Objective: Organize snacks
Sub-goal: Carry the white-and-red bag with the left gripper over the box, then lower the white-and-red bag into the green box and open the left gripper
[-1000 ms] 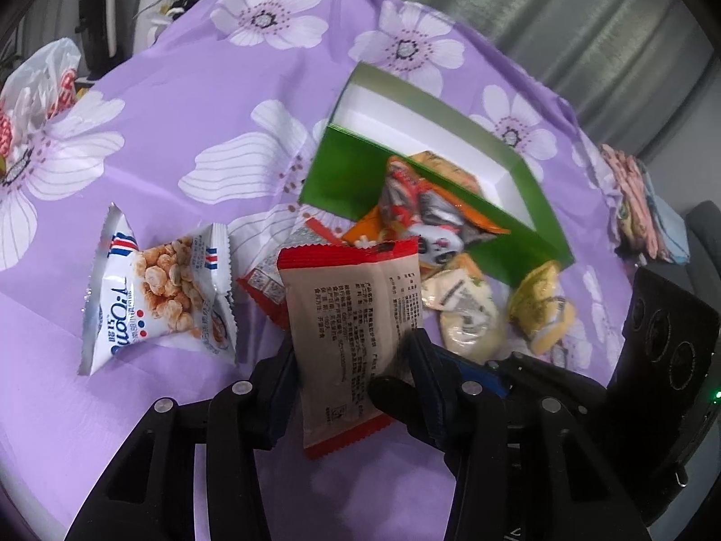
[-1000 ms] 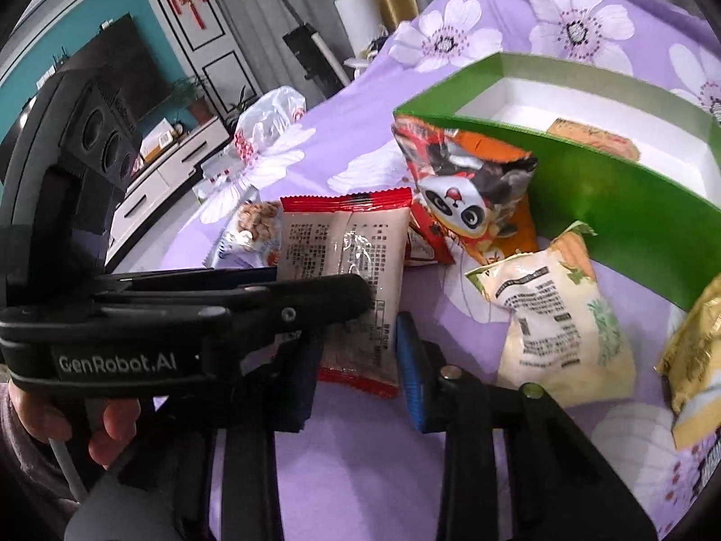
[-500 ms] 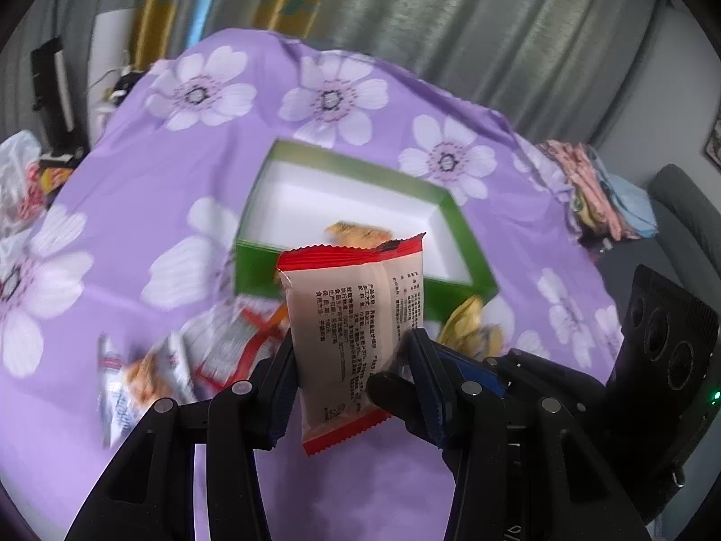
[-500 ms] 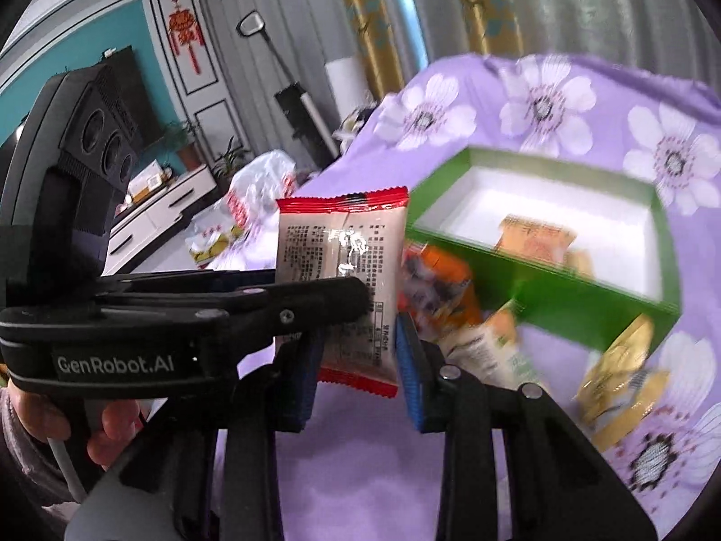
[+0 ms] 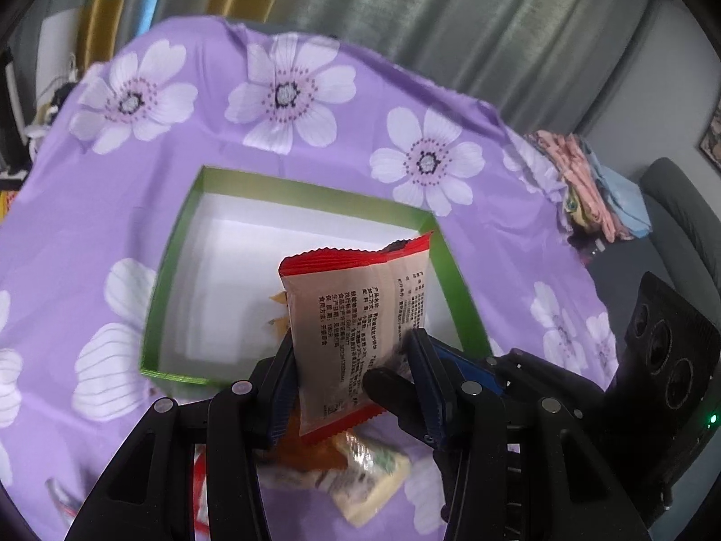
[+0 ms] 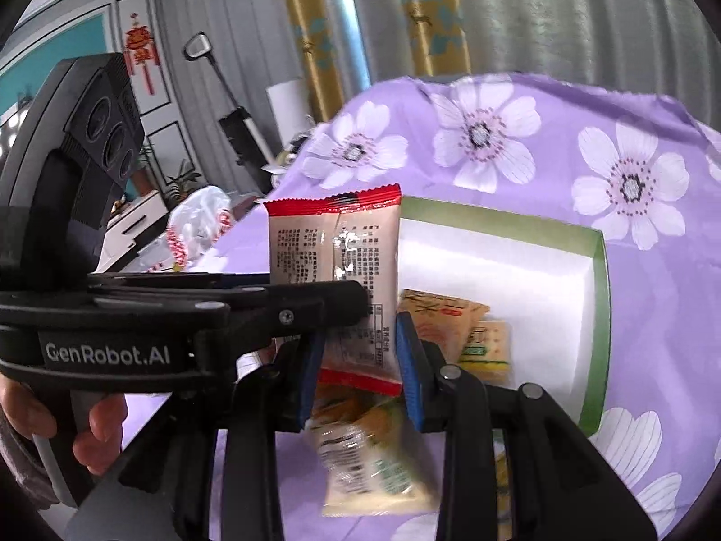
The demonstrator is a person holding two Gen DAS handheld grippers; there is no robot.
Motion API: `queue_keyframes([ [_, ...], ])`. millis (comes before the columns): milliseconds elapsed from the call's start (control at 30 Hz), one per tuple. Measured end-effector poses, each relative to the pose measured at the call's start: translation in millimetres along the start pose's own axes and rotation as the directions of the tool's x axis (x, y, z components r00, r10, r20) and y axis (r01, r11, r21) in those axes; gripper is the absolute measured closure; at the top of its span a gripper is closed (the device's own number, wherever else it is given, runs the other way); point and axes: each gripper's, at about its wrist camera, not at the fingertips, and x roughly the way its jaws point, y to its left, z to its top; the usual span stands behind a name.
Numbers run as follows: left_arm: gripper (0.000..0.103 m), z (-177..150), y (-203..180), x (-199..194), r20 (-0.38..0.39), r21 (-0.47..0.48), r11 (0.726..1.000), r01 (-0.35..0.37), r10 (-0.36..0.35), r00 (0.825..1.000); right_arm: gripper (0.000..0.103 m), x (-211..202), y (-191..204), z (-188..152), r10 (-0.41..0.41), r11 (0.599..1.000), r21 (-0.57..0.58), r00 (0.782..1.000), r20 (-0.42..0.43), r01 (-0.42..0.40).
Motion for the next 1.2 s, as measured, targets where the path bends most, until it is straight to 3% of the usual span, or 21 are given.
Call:
queue_keyframes([
  [233,0.055,10.4,7.3,30.7,-0.045,-0.041,0.999,-0.009,0.007,0.999,0.065,30.1,-20.5,4.7,-0.06,0.998,0.014,0.997,-0.052,0.061],
  [300,0.037,13.5,9.1,33.2,-0.046,-0.044,0.998,-0.043,0.041,0.998,0.061,34.8,-23.5,4.8,-0.087,0.996,0.023,0.994,-0.065,0.089],
  [367,0.027,12.8,13.5,29.2,-0.034,-0.05,0.997,-0.051,0.05,0.998,0.055,35.6,-25.7,2.9,-0.102,0.994,0.037,0.992,-0.072,0.105],
  [767,0.024,-15.6,37.4,-25.7,0.003,-0.083,0.99,-0.11,0.111,0.994,0.045,-2.2,-15.8,-23.8,-0.084,0.994,0.067,0.994,-0.071,0.089],
  [1200,0.023,-99.2,27.6,-60.7,-0.036,-0.08,0.995,-0.054,0.051,0.998,0.042,-39.8,23.0,-74.9,-0.03,0.997,0.07,0.993,-0.113,0.038],
])
